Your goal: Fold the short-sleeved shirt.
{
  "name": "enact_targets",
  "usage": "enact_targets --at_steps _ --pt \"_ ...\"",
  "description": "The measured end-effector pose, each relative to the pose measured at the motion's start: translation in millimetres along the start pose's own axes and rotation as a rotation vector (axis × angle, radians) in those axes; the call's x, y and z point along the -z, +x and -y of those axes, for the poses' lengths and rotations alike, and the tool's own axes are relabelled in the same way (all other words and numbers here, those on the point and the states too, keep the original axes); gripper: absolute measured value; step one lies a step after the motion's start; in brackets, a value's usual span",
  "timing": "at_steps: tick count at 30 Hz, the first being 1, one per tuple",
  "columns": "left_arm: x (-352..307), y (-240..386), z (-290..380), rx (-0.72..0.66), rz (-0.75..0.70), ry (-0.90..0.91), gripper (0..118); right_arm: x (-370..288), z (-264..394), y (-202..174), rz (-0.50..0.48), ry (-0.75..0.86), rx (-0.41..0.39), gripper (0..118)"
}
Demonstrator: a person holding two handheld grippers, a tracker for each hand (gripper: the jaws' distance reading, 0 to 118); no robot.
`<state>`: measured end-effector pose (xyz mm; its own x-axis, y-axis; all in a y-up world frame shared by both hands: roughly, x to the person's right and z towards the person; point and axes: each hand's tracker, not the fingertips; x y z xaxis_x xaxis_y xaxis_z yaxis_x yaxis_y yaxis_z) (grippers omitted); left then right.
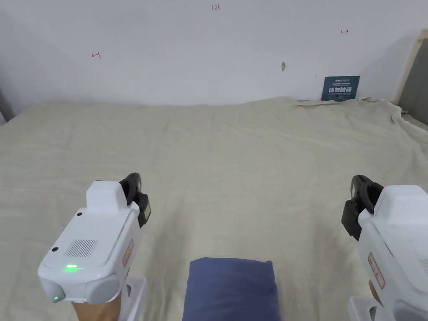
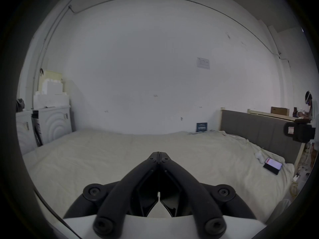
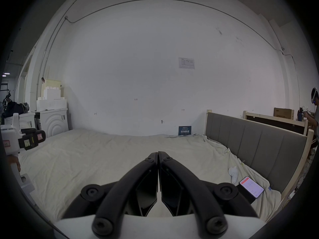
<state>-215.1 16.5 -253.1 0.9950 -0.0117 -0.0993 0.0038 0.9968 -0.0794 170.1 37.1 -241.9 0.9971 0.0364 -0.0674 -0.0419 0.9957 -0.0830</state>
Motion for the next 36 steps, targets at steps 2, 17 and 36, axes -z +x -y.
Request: enact_targets --at_steps 2,17,36 --pt "-3 -8 3 0.006 -0.024 0.0 0 0 3 -3 -0.003 -0.003 0.002 0" --pt "-10 -22 17 -0.023 -0.051 -0.046 0 4 19 -27 -0.042 -0.041 0.028 0" --pt "-2 -34 67 -0.092 0.005 -0.22 0 36 180 -112 -0.13 -0.337 -0.013 0"
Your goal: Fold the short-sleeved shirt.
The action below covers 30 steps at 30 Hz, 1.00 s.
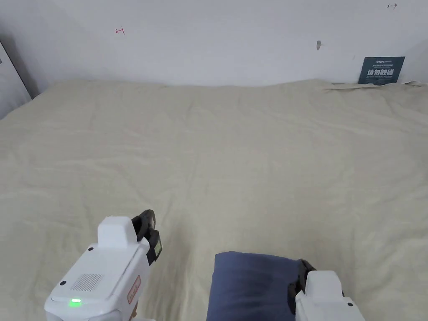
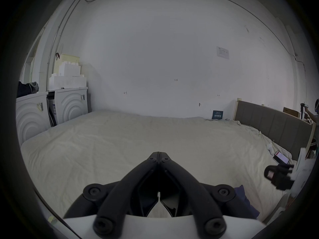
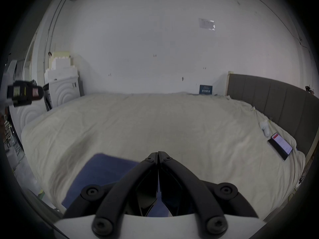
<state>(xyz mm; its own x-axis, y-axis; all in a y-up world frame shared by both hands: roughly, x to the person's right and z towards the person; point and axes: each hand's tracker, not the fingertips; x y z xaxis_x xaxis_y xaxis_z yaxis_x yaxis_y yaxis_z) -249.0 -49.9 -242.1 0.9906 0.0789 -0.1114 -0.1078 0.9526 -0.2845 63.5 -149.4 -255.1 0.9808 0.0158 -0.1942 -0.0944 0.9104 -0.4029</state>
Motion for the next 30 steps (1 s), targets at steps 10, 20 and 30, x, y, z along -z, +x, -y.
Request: enact_targets --at_steps 10,20,30 --pt "24 4 35 -0.096 0.129 -0.225 0 31 58 -7 0.001 -0.126 0.043 0" --pt "75 11 66 -0.261 0.352 -0.657 72 30 65 -11 0.008 -0.099 0.003 0" --pt "130 20 91 -0.361 0.517 -0.897 88 29 62 -6 -0.014 -0.111 0.015 0"
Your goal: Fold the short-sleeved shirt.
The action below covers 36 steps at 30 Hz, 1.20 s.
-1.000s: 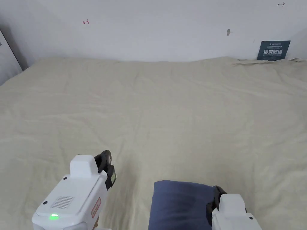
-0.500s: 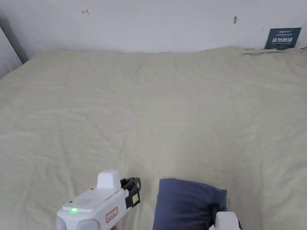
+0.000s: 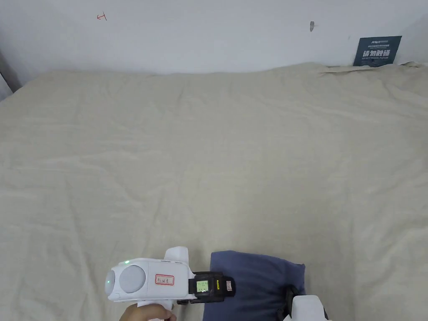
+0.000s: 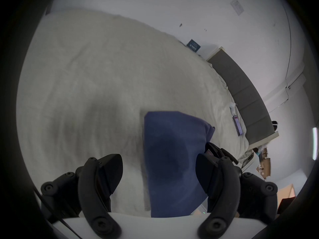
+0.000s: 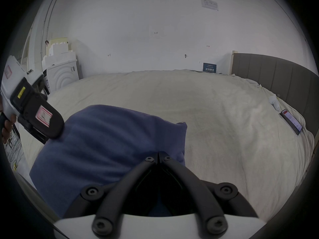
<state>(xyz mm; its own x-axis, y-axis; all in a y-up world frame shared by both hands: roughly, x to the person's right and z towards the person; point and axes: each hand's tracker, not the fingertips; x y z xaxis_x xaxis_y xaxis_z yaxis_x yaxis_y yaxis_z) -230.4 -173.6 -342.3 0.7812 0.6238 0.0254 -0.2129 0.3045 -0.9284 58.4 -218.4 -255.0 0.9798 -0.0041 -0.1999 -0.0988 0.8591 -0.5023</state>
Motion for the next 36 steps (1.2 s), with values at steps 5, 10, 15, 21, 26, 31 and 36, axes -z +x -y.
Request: enact_targets --at_steps 5,10,15,21,26,31,36 --pt "7 -3 -9 -0.005 0.056 -0.051 58 0 -1 3 -0.015 -0.005 0.011 0" --pt "9 1 -7 -0.004 0.074 -0.064 23 0 -3 6 -0.026 -0.014 0.012 0" --pt "3 18 0 0.086 -0.001 -0.024 17 -6 -20 11 -0.046 -0.034 -0.008 0" --pt "-26 22 -7 0.113 -0.022 0.033 16 -45 -67 26 -0.041 0.137 0.025 0" --pt "-72 4 -29 0.155 -0.112 0.058 16 -73 -112 37 -0.049 0.272 -0.001 0" --pt "-137 -33 -57 0.158 -0.266 0.107 16 -93 -147 40 -0.042 0.369 -0.048 0" --pt "-209 -73 -80 0.169 -0.467 0.112 16 -101 -169 42 -0.047 0.42 -0.053 0"
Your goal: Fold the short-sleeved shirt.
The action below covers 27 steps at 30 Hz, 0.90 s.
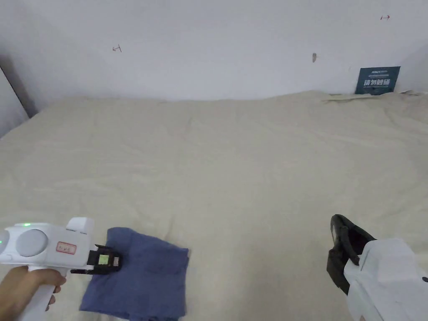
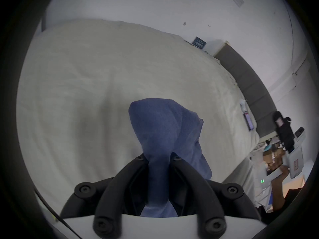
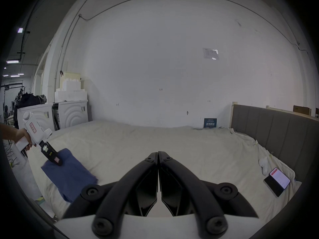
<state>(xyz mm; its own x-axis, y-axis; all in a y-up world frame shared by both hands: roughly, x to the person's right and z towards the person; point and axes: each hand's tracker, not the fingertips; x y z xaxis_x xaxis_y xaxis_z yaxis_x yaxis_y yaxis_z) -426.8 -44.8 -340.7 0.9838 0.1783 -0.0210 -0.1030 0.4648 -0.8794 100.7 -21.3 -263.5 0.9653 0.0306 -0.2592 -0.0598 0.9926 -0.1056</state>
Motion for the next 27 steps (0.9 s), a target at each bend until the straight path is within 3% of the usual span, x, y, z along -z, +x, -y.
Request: enact_targets --at_steps 11,22,25,27 --pt "-32 -117 -10 -0.103 -0.241 -0.08 16 18 -20 3 0.031 0.033 -0.015 0" --pt "15 -131 3 -0.102 -0.428 -0.13 18 25 -17 6 0.077 -0.006 -0.023 0" --pt "22 -134 8 -0.095 -0.461 -0.111 24 24 -17 8 0.081 -0.013 -0.024 0" --pt "20 -134 10 -0.103 -0.497 -0.086 47 24 -18 9 0.079 -0.018 -0.019 0"
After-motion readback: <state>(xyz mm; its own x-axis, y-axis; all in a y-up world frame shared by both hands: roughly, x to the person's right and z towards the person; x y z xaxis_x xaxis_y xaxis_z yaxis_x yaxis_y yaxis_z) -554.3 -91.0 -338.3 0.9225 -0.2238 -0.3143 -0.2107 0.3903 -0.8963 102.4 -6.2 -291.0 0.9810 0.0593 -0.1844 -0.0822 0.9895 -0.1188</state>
